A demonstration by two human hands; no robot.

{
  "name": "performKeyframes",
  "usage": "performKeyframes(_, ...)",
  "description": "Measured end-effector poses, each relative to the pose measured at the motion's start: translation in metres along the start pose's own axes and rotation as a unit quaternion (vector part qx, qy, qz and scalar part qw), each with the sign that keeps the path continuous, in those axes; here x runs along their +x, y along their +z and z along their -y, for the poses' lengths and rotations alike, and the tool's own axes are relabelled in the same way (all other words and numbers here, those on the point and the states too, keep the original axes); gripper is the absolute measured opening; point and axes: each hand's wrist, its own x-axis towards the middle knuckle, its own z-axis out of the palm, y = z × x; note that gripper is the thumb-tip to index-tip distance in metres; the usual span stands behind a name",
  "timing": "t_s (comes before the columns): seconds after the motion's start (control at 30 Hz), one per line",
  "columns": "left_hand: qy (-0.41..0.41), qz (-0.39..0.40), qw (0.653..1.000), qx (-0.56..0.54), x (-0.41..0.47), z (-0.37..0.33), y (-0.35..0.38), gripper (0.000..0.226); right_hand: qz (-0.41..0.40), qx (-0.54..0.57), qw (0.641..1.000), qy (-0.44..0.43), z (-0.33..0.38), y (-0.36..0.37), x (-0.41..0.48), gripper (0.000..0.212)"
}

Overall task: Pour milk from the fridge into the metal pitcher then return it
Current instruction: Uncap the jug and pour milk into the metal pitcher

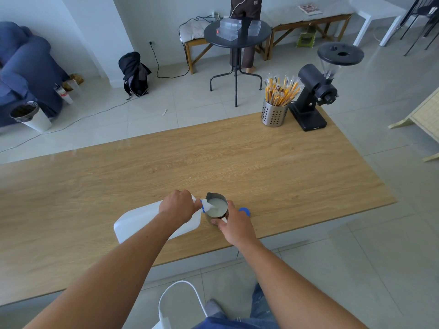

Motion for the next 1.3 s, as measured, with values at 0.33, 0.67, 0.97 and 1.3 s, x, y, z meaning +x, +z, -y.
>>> performKeyframes(0.33, -0.014, 0.003, 1.0, -0.022, -0.0024, -0.0018, -0.0029, 0.062, -0.001, -0.005, 1.0, 0.007, 0.0, 0.0014, 0.0013, 0.077)
performKeyframes(0.67, -0.018, 0.004, 1.0, -0.012, -0.0035, -0.006, -0.009, 0.059, 0.004, -0.001, 1.0, 0.005, 0.0037, -0.0041, -0.003, 0.071)
performKeyframes(0.97, -0.018, 0.006, 1.0, -0.012, -0.0042, -0.0071, -0.009, 0.059, 0.007, 0.003, 1.0, 0.001, 0.0042, -0.0056, -0.004, 0.067)
performKeyframes(1.3, -0.025, 0.01, 1.0, -0.008, -0.0019, -0.0083, -0.0083, 0.057, 0.006, 0.013, 1.0, -0.006, 0.0028, -0.0035, -0.0016, 0.066)
